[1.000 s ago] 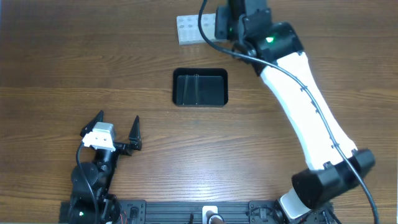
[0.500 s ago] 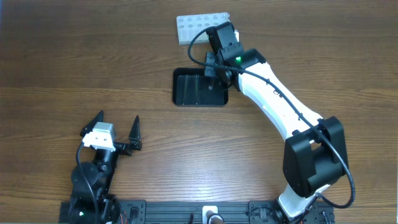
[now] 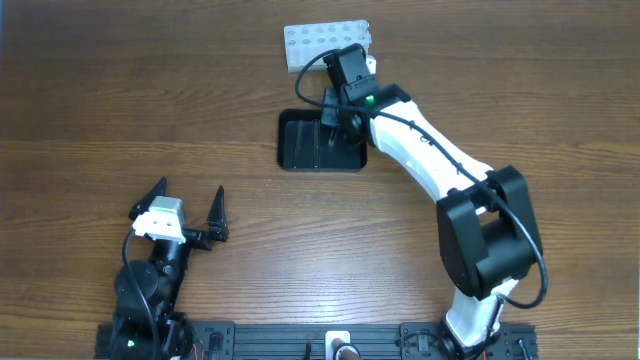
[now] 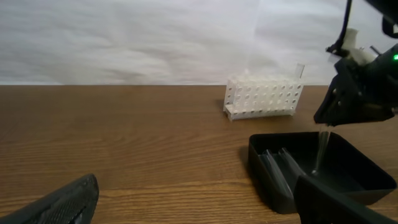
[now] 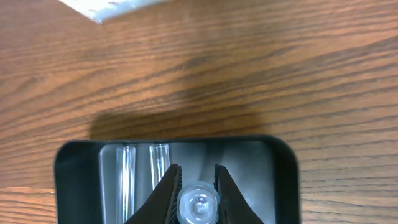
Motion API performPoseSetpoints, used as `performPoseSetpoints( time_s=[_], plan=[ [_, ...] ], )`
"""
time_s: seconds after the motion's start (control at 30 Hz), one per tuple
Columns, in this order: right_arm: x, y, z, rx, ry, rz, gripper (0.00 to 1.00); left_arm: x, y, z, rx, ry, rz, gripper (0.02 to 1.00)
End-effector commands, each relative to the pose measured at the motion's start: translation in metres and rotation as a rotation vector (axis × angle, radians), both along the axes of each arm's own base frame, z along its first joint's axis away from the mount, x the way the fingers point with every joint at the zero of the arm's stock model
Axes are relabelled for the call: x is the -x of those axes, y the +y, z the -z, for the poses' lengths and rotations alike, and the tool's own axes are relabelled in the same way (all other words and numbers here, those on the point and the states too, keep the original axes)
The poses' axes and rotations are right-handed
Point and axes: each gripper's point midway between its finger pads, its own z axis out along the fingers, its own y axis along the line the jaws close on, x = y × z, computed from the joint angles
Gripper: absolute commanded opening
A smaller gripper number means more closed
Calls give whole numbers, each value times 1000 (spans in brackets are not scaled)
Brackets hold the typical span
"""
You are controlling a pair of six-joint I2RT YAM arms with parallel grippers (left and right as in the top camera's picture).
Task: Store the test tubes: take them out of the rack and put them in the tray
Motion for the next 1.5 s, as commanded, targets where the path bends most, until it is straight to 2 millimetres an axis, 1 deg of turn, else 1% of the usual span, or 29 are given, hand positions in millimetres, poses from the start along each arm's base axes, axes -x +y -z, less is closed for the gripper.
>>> performPoseSetpoints(
  time_s=[0.03, 0.07, 0.13, 0.33, 0.5, 0.63, 0.8, 0.9, 0.97, 1.07, 1.2, 1.27, 1.33, 1.4, 1.5],
  plan=[
    [4, 10, 15, -2, 23, -8, 84, 0, -1, 1, -10, -2, 7, 1000],
    [5, 10, 20, 2, 33, -7, 86, 0, -1, 1, -10, -2, 7, 1000],
    [6, 10, 23, 4, 39, -5, 88, 0, -1, 1, -10, -2, 7, 1000],
    [6, 11, 30, 9, 48, -7, 139, 0, -1, 1, -10, -2, 7, 1000],
    [7, 11, 41, 18, 65, -8, 202, 0, -1, 1, -10, -2, 7, 1000],
    [8, 11, 49, 25, 79, -8, 215, 0, -1, 1, -10, -2, 7, 998],
    [7, 12, 49, 24, 76, -10, 226, 0, -1, 1, -10, -2, 7, 1000],
    [6, 16, 47, 18, 65, -15, 292, 0, -1, 1, -10, -2, 7, 1000],
    [4, 19, 41, 15, 58, -21, 347, 0, -1, 1, -10, -2, 7, 1000],
    [1, 24, 20, 20, 31, -55, 408, 0, -1, 1, -10, -2, 7, 998],
    [-3, 28, -31, 23, -58, -112, 518, 0, -1, 1, -10, -2, 7, 998],
    [-6, 25, -63, 37, -136, -130, 619, 0, -1, 1, -10, -2, 7, 1000],
    [-9, 17, -95, 68, -220, -131, 706, 0, -1, 1, -10, -2, 7, 1000],
    [-13, 3, -124, 124, -306, -125, 766, 0, -1, 1, -10, -2, 7, 1000],
    [-25, -17, -154, 192, -411, -107, 840, 0, -1, 1, -10, -2, 7, 998]
  ],
)
